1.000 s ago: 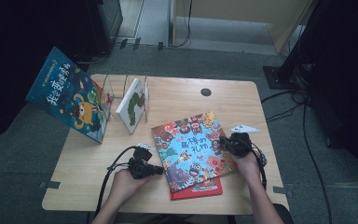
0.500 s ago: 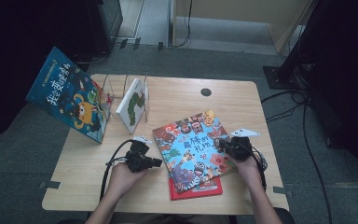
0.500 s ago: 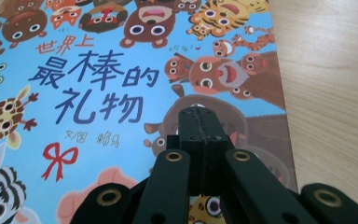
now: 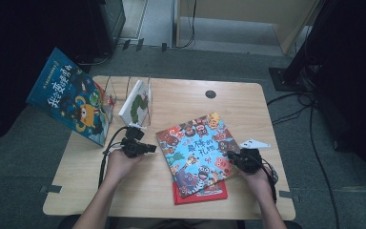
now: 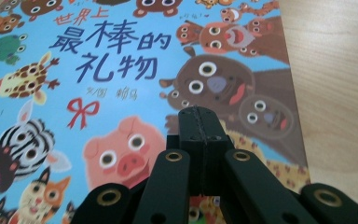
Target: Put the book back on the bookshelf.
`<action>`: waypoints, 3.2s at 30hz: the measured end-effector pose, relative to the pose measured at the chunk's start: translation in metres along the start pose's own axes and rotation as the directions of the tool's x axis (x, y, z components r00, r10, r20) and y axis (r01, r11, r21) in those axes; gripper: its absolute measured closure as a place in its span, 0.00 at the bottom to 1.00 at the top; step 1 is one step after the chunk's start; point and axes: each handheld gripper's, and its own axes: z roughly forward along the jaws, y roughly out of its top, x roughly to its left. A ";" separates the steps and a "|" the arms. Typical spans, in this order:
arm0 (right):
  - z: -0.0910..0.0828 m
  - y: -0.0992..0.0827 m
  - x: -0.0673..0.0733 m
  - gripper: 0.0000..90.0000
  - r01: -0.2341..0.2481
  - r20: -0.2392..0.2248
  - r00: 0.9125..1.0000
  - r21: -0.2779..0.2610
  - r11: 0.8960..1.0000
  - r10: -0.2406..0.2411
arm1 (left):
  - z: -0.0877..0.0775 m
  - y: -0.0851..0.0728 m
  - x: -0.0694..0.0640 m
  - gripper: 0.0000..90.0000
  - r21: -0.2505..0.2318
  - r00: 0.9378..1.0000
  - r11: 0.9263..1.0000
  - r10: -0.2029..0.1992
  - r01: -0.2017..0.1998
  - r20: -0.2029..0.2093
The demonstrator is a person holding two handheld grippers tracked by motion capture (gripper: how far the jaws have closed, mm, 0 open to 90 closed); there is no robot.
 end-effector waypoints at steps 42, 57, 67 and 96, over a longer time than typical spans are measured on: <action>-0.042 -0.044 -0.007 1.00 -0.077 0.064 0.995 0.015 0.997 0.076 | 0.013 0.023 0.023 1.00 0.022 1.000 1.000 0.001 -0.001 0.003; -0.027 -0.029 -0.024 1.00 -0.103 0.063 0.993 -0.003 0.995 0.103 | 0.001 0.012 0.032 1.00 -0.009 0.999 0.999 -0.032 0.032 -0.031; -0.013 -0.015 -0.034 1.00 -0.116 0.059 0.992 -0.004 0.993 0.116 | 0.004 0.005 0.041 1.00 -0.022 0.996 0.998 -0.067 0.066 -0.058; 0.012 0.007 -0.024 1.00 -0.080 0.000 0.997 0.004 0.997 0.080 | -0.005 -0.024 0.006 1.00 0.059 1.000 0.998 -0.021 0.022 -0.006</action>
